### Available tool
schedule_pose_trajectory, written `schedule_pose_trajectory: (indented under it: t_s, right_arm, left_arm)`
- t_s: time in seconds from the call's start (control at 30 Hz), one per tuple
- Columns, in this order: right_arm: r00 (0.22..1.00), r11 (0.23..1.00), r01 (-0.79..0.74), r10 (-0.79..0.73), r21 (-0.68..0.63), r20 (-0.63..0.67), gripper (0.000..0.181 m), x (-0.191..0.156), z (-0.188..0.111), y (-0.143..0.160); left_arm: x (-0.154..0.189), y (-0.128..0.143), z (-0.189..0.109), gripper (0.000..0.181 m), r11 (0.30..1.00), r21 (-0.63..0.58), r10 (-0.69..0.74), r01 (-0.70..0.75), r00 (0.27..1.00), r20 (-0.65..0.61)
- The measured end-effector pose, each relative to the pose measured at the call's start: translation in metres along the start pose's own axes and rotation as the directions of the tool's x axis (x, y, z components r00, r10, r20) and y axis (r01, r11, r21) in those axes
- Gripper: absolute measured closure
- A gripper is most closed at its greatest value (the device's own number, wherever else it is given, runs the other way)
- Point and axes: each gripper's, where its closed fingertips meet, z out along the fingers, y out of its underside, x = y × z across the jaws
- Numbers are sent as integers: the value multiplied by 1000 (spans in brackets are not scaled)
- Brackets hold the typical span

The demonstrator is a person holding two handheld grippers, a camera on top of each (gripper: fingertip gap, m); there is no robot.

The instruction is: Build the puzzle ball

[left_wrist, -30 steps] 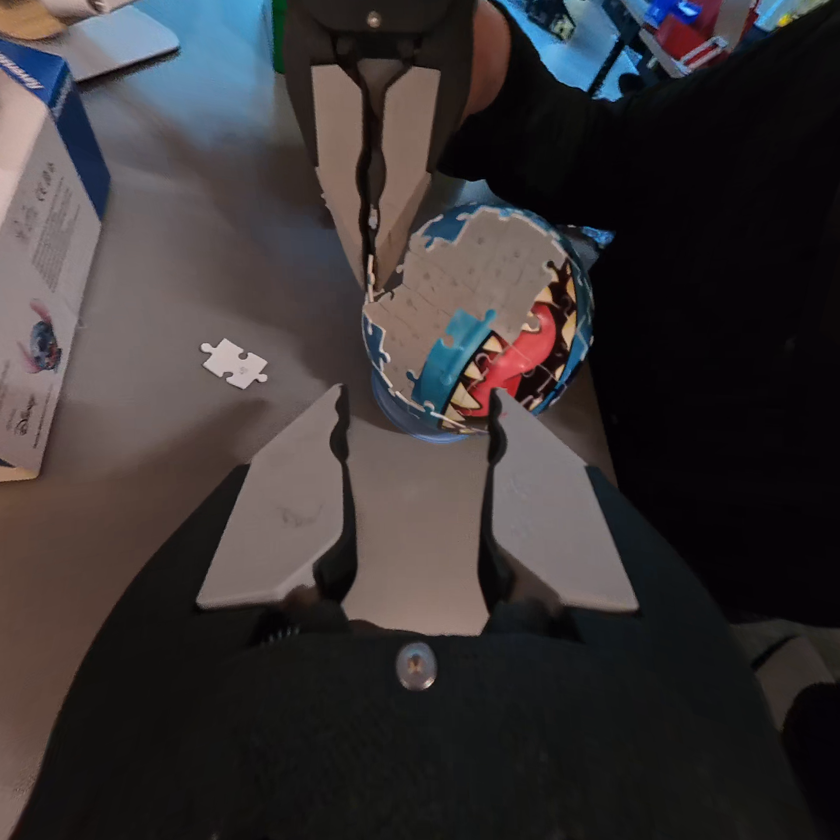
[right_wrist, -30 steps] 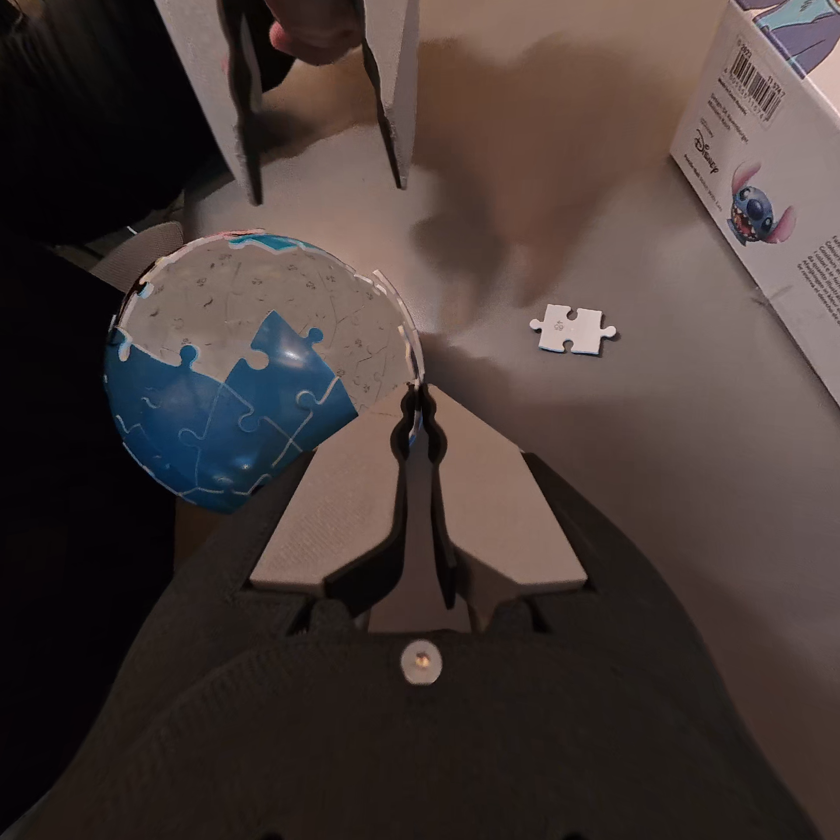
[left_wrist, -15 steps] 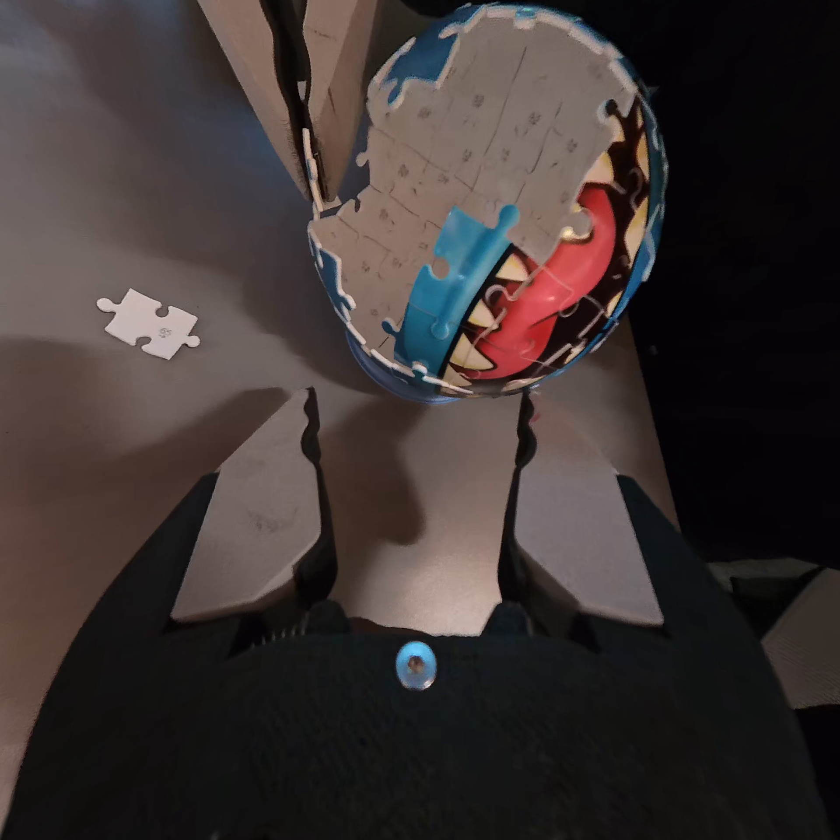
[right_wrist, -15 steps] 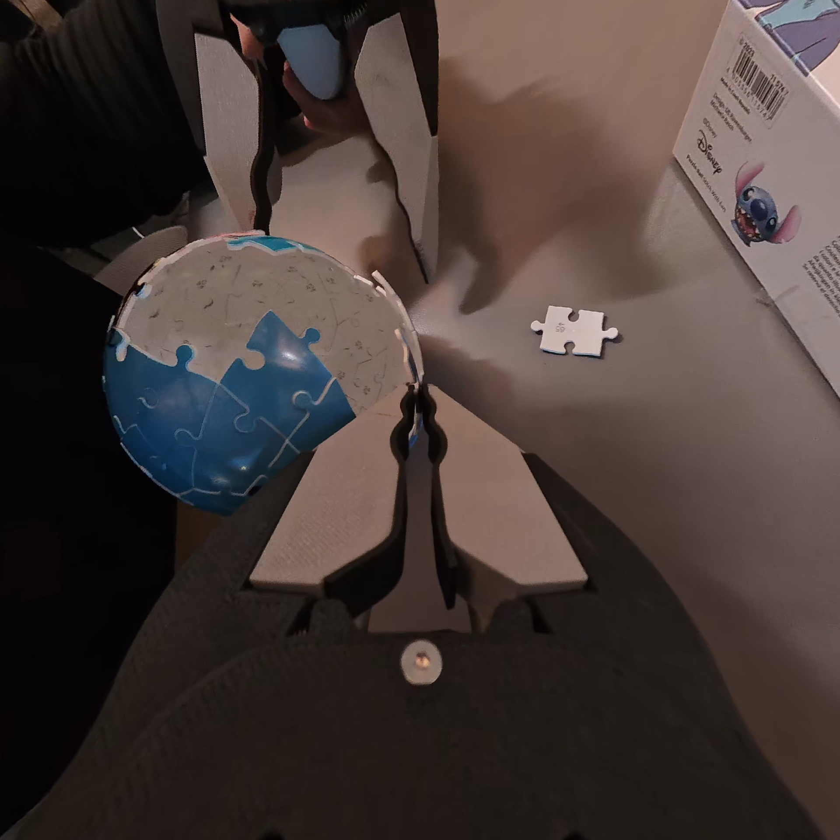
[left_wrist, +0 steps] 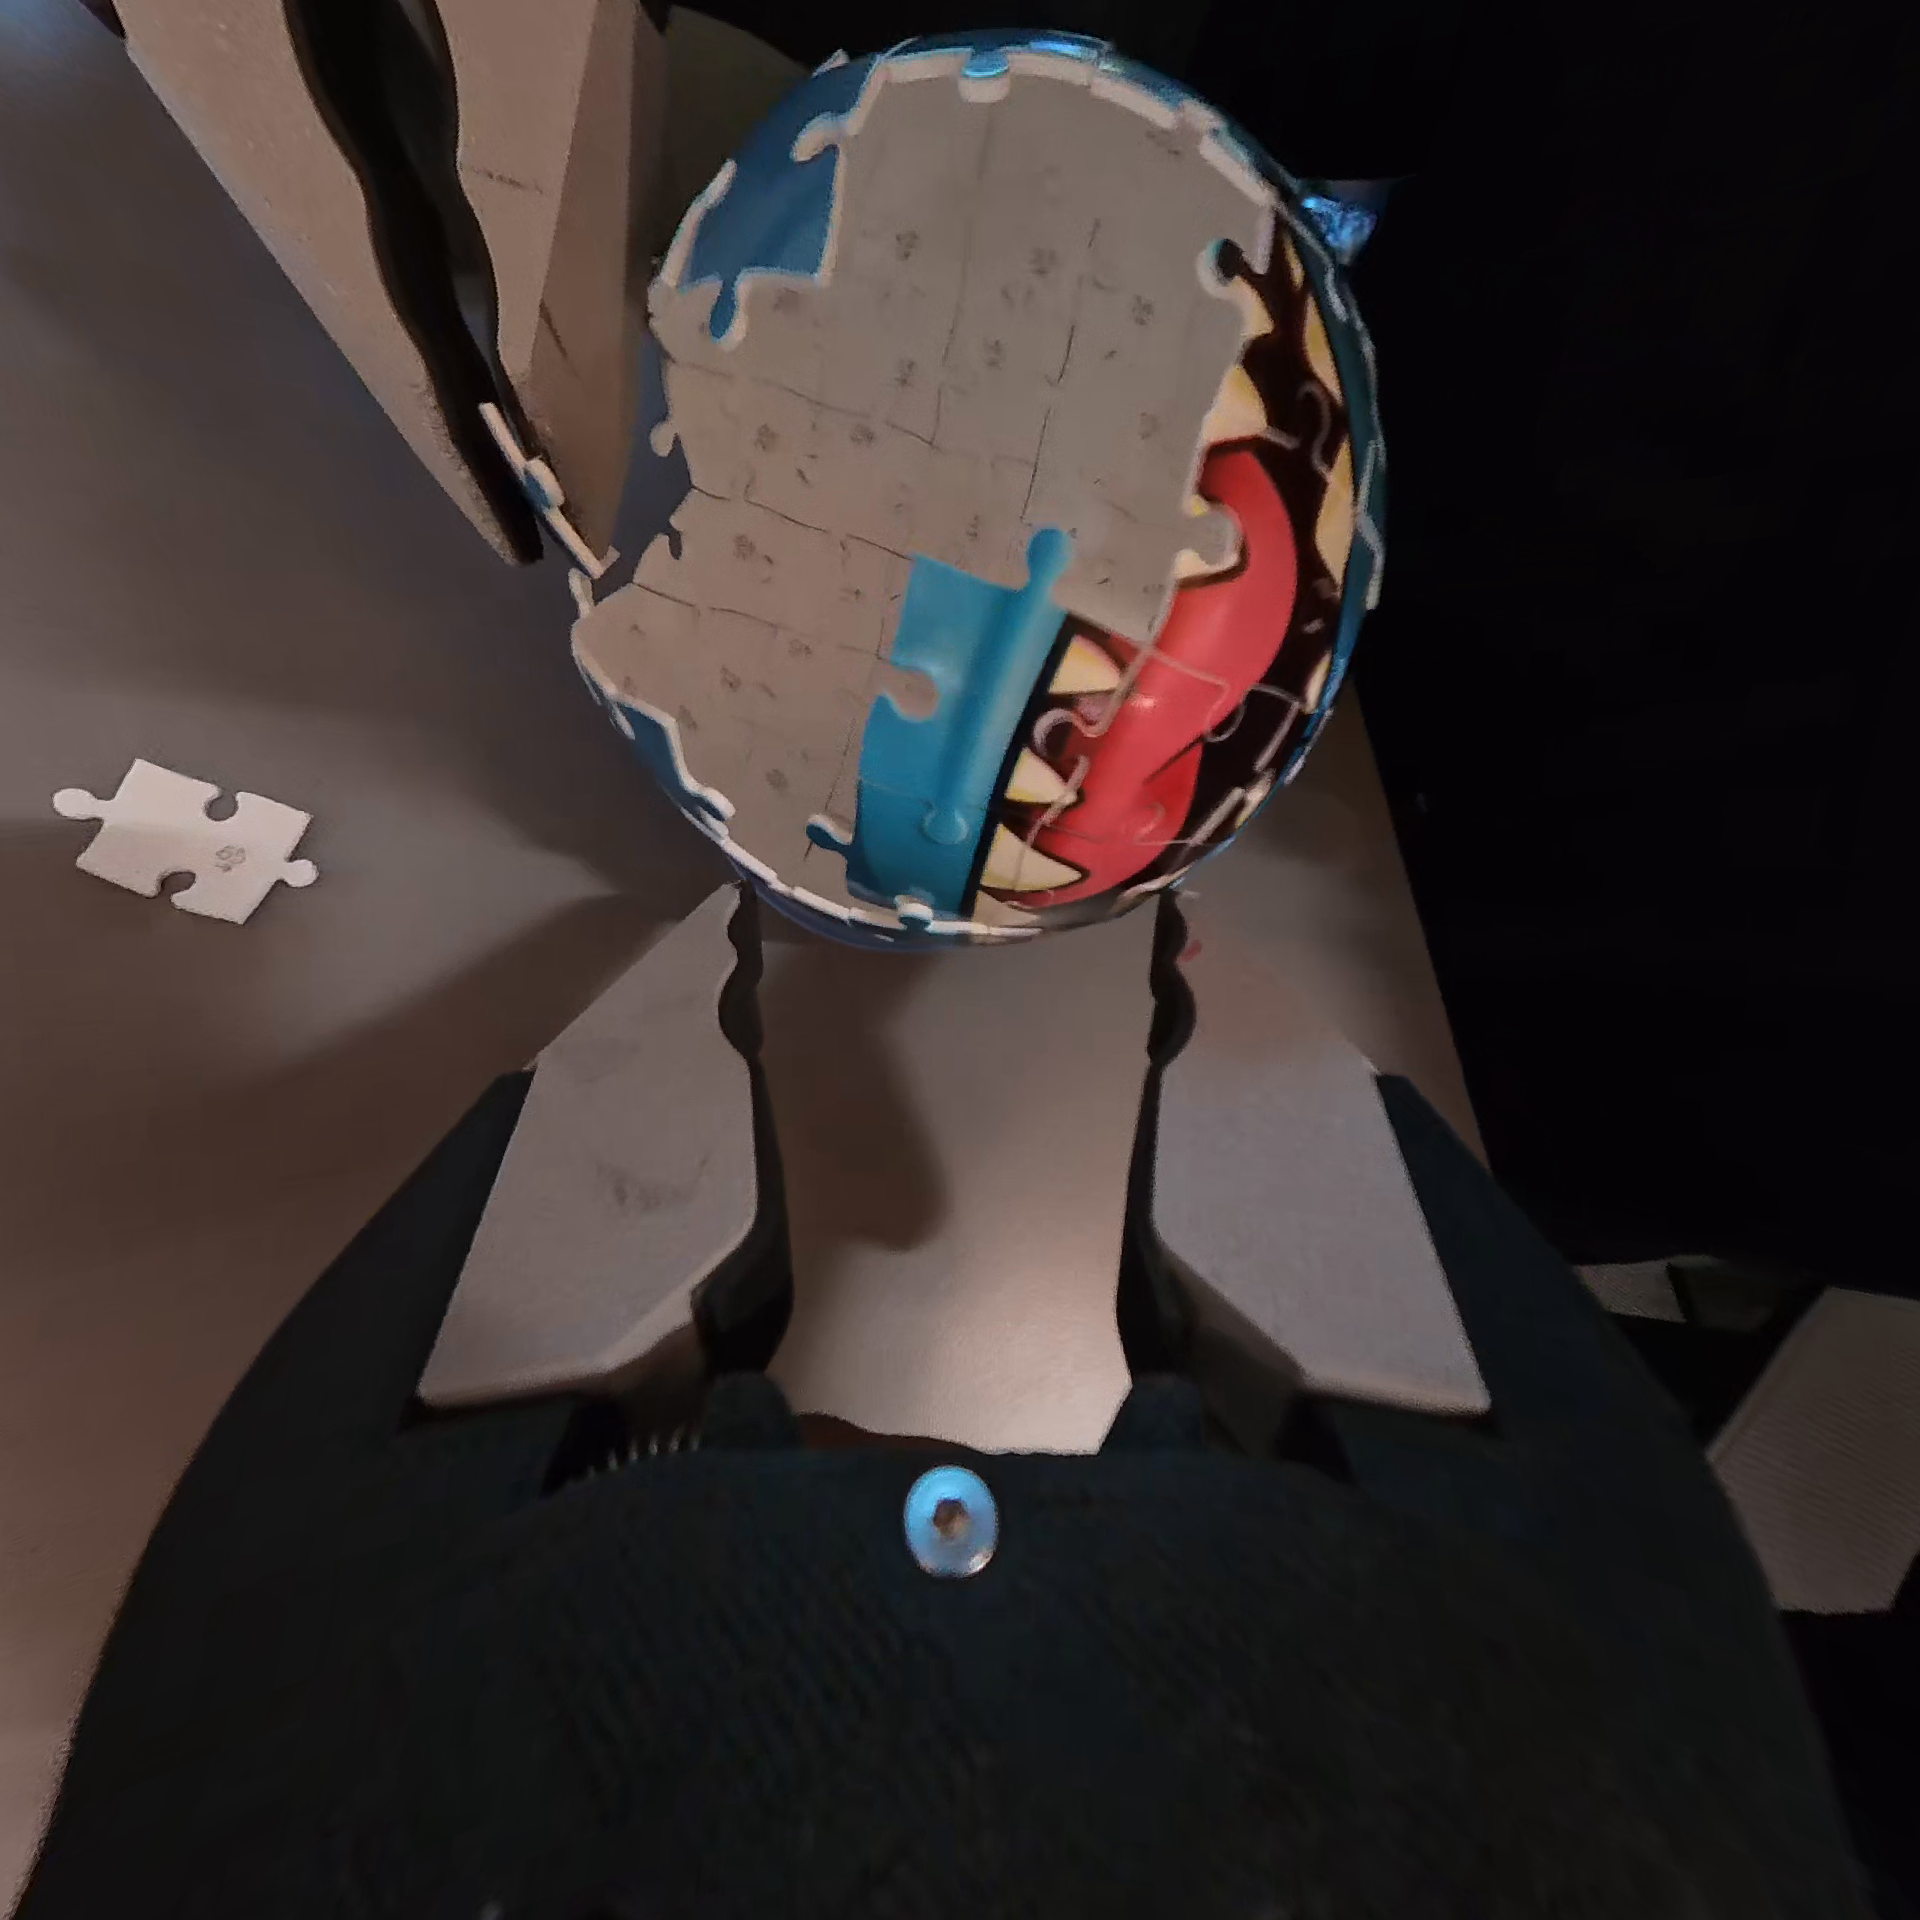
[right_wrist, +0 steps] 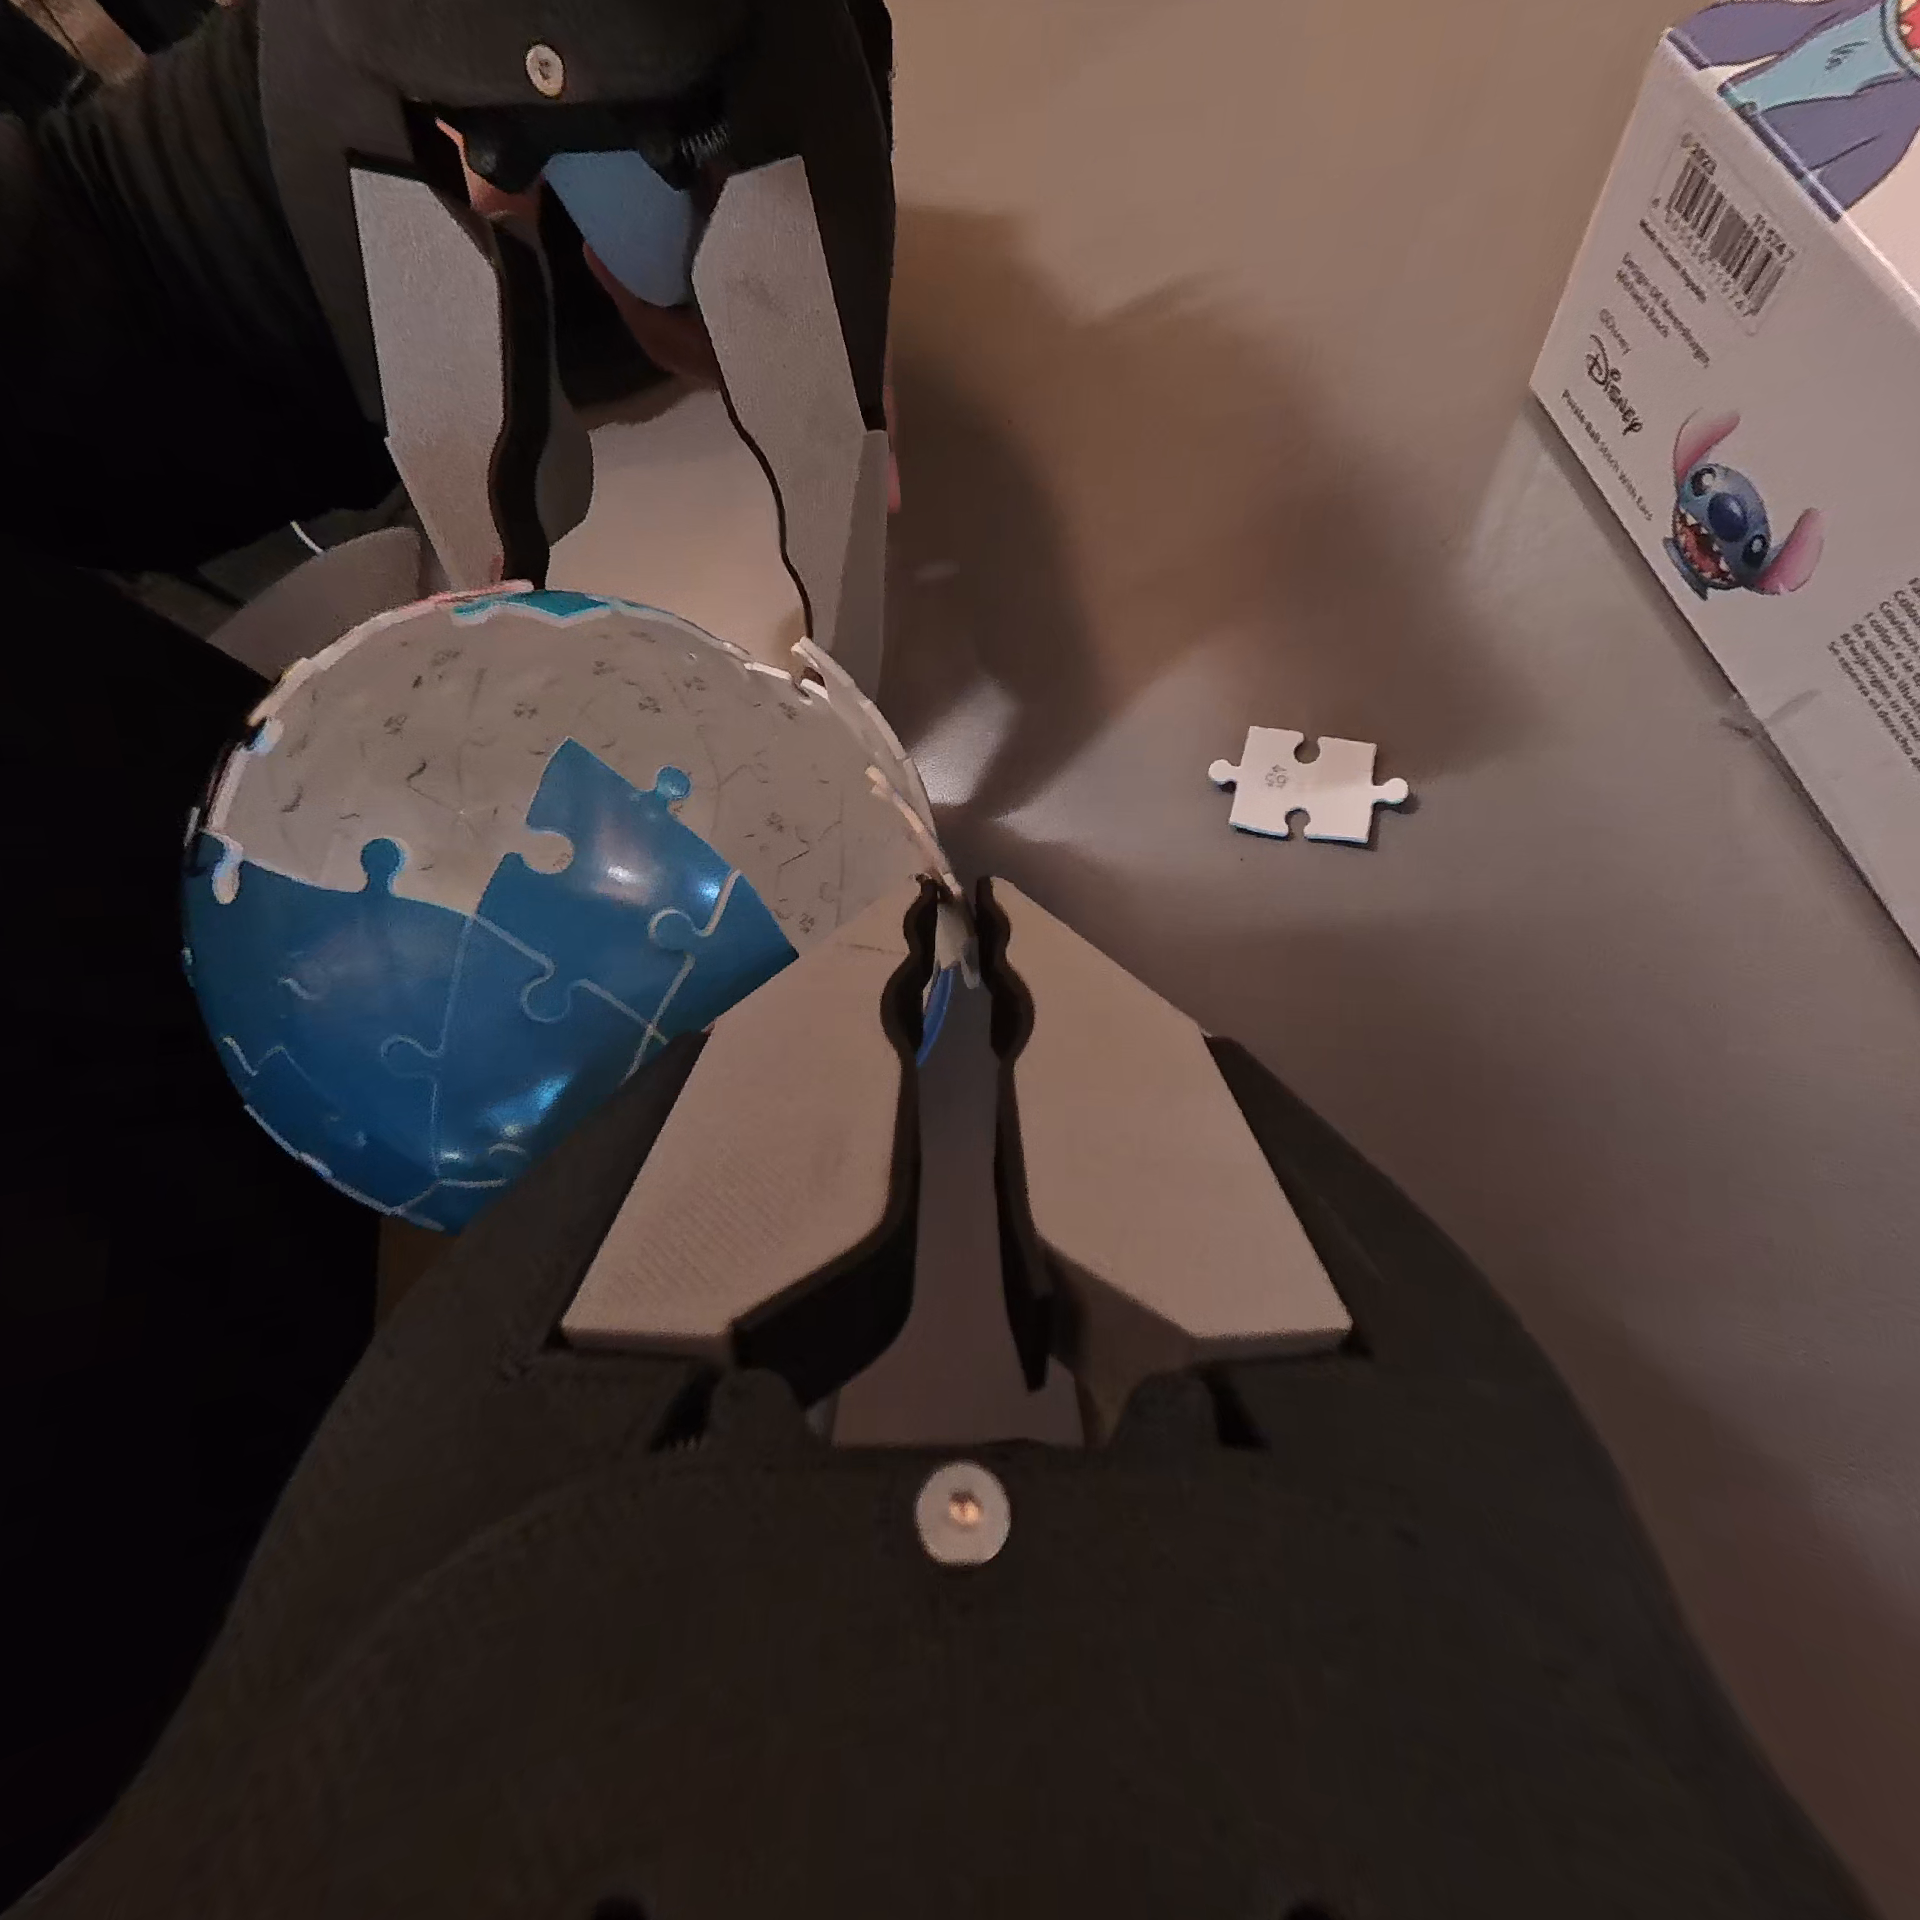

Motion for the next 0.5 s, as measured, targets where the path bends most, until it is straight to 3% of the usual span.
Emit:
schedule_pose_trajectory:
  t_s: [0.33,0.5]
  right_arm:
    - [999,1000,-15,15,11,34,181,-5,-6,-5]
    - [999,1000,-10,10,-1,34,181,-6,-4,-3]
  left_arm:
    - [-3,2,-6,111,1000,-5,-8,8,999,37]
    - [-17,-14,-35,117,994,99,-64,53,992,106]
